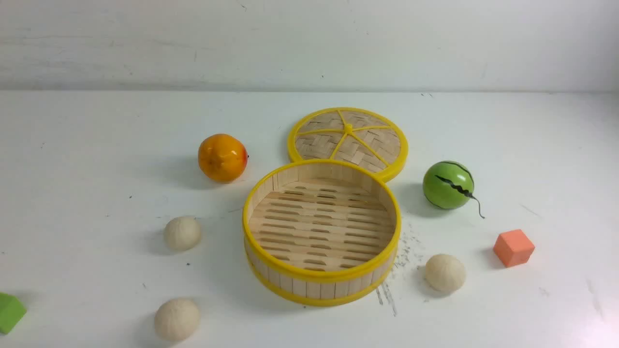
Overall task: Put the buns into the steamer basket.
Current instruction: Use the left arm to grab a steamed stuffed bun
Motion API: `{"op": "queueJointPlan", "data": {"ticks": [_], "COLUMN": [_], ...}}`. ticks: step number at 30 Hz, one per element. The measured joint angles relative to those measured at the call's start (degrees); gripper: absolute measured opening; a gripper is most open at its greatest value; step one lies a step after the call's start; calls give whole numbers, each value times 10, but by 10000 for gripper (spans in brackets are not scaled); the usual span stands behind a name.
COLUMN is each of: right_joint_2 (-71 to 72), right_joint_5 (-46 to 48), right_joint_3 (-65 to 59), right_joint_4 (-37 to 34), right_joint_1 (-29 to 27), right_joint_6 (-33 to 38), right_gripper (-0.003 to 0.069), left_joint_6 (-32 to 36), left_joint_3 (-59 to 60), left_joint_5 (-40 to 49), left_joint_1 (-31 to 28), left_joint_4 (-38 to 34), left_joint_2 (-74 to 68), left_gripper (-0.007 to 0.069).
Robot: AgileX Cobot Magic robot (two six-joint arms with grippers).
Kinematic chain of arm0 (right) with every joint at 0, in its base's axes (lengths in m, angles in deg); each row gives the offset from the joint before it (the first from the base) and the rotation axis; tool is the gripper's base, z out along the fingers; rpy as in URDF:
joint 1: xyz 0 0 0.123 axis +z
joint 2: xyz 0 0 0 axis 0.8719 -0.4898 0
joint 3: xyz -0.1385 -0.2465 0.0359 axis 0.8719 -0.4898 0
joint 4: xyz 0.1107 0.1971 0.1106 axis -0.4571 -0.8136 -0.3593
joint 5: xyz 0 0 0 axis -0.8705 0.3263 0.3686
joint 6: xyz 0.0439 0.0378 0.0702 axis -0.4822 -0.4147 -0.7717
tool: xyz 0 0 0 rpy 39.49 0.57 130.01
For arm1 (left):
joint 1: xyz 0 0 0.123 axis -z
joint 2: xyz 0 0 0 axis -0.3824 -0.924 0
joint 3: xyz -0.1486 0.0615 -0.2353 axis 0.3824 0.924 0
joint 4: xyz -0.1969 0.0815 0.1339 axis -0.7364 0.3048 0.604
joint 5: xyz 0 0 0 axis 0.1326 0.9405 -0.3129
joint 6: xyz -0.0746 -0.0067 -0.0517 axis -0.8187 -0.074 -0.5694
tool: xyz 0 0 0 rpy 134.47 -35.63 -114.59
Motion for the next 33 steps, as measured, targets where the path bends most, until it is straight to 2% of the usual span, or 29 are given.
{"op": "queueJointPlan", "data": {"ticks": [25,30,33], "right_joint_2": [0,0,0], "right_joint_5": [0,0,0], "right_joint_3": [0,0,0], "right_joint_4": [0,0,0], "right_joint_1": [0,0,0], "right_joint_6": [0,0,0], "right_gripper": [239,239,239], "left_joint_6": [0,0,-8], "left_joint_3": [0,0,0], "left_joint_5": [6,5,3], "left_joint_1": [0,0,0], "left_joint_4": [0,19,1], "left_joint_2": [0,0,0], "left_gripper": [23,32,36]}}
